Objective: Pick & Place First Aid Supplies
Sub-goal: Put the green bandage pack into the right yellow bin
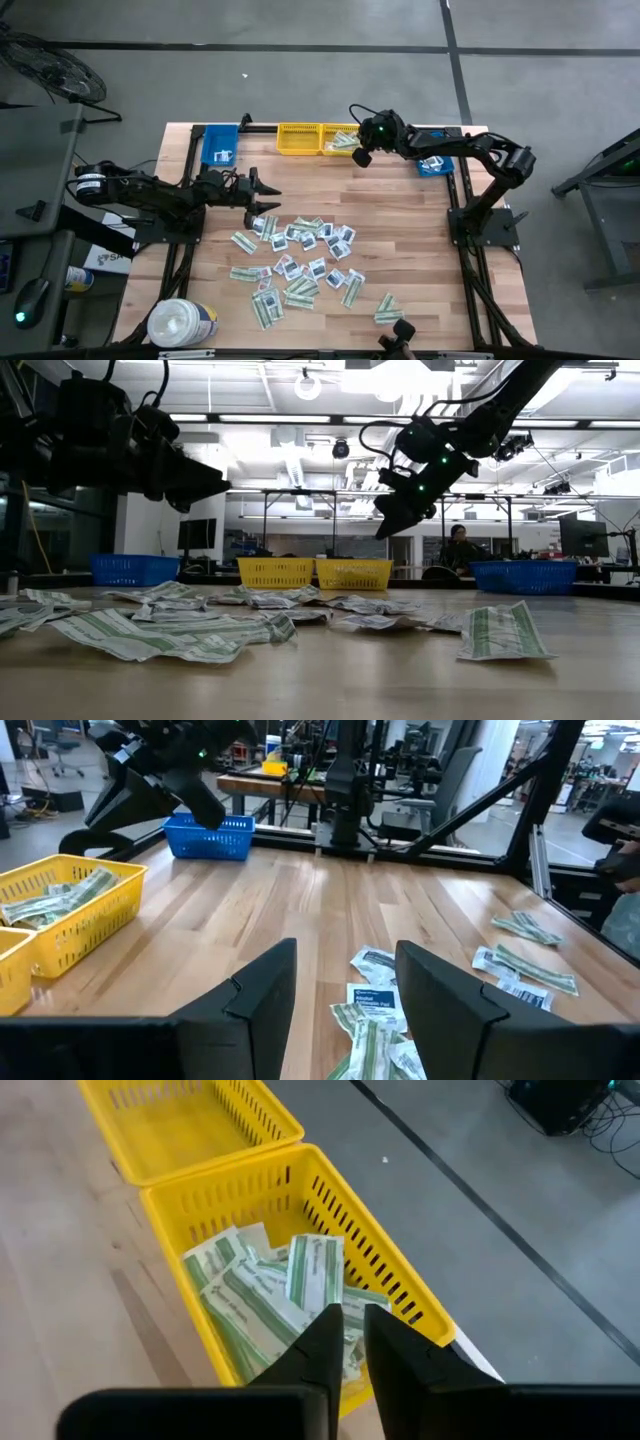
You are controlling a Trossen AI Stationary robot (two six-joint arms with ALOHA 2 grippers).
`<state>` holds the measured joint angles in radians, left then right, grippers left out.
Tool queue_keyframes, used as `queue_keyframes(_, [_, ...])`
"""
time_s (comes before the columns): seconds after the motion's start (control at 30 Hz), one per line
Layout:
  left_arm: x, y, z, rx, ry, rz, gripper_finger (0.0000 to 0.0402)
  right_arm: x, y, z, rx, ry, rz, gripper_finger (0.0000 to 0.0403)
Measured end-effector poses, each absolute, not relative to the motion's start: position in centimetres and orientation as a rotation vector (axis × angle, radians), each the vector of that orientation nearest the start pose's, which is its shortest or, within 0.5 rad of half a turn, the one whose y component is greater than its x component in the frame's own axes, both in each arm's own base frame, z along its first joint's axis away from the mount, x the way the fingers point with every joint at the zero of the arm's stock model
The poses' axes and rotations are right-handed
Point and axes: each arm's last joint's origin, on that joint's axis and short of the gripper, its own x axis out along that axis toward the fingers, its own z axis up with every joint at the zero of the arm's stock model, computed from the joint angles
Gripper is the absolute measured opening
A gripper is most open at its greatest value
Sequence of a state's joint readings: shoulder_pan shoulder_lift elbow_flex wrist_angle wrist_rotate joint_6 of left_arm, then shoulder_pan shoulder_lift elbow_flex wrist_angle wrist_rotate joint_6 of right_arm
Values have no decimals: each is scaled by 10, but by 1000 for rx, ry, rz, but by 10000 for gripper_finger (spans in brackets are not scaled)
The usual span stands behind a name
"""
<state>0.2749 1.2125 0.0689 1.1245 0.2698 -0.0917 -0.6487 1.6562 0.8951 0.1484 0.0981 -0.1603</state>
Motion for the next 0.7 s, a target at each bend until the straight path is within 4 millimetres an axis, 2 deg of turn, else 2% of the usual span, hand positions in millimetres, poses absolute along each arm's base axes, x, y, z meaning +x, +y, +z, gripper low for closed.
queue_keyframes(0.23, [175,41,151,-97,18,8,172,267,-209,188,22,660,-681,72])
queue_keyframes(0.4, [175,41,151,-97,18,8,172,259,-203,209,17,628,-681,82])
queue_keyframes(0.57, [175,41,151,-97,20,8,172,248,-191,226,94,623,-623,83])
queue_keyframes(0.7, [175,41,151,-97,20,8,172,237,-173,235,192,676,-525,83])
